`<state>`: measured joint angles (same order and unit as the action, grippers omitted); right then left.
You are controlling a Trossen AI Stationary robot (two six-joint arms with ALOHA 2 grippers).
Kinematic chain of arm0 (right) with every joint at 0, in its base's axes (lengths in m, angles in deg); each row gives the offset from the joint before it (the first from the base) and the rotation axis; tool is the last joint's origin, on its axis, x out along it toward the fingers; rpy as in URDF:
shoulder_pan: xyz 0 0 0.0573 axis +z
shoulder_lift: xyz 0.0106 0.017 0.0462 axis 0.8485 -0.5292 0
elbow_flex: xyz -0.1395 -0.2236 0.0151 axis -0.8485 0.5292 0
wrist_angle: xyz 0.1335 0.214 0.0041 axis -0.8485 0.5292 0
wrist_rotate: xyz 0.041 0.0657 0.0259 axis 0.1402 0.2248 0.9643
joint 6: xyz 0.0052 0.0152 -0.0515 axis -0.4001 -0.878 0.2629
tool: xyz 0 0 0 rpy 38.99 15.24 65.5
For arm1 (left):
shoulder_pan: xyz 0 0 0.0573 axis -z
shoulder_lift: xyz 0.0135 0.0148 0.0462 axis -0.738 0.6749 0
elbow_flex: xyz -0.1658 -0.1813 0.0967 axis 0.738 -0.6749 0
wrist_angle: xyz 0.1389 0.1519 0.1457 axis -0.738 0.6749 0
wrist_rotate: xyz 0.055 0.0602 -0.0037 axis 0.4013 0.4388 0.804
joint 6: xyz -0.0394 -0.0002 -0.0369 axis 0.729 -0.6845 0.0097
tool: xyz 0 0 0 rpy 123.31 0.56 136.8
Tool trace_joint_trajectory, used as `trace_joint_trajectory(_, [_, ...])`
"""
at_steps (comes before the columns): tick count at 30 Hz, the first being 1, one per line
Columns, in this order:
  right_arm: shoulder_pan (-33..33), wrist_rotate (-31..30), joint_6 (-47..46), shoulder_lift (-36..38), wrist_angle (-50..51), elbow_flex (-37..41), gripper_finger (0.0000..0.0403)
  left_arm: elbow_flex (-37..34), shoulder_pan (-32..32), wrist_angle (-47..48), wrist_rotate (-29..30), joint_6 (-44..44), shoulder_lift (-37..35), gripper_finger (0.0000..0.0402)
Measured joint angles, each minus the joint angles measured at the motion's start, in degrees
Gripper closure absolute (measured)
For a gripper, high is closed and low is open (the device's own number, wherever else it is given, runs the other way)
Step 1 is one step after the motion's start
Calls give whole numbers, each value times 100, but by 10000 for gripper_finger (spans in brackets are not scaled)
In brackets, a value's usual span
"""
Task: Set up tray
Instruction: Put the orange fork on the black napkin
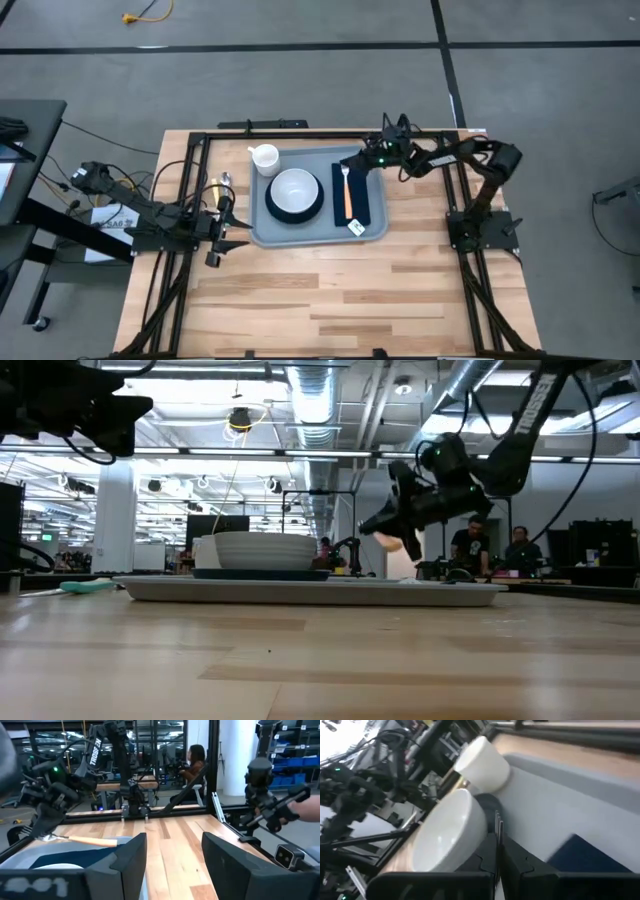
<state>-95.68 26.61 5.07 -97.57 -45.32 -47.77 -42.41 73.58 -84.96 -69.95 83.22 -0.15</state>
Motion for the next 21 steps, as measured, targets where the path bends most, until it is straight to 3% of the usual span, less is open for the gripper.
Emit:
trace_joint_trajectory(7, [-73,-77,-112,-343,-6,0,403,-4,0,7,16,15,2,221])
trace_joint_trajectory(21, [-60,-211,-362,-295,154,-7,403,-9,0,105,15,31,2,221])
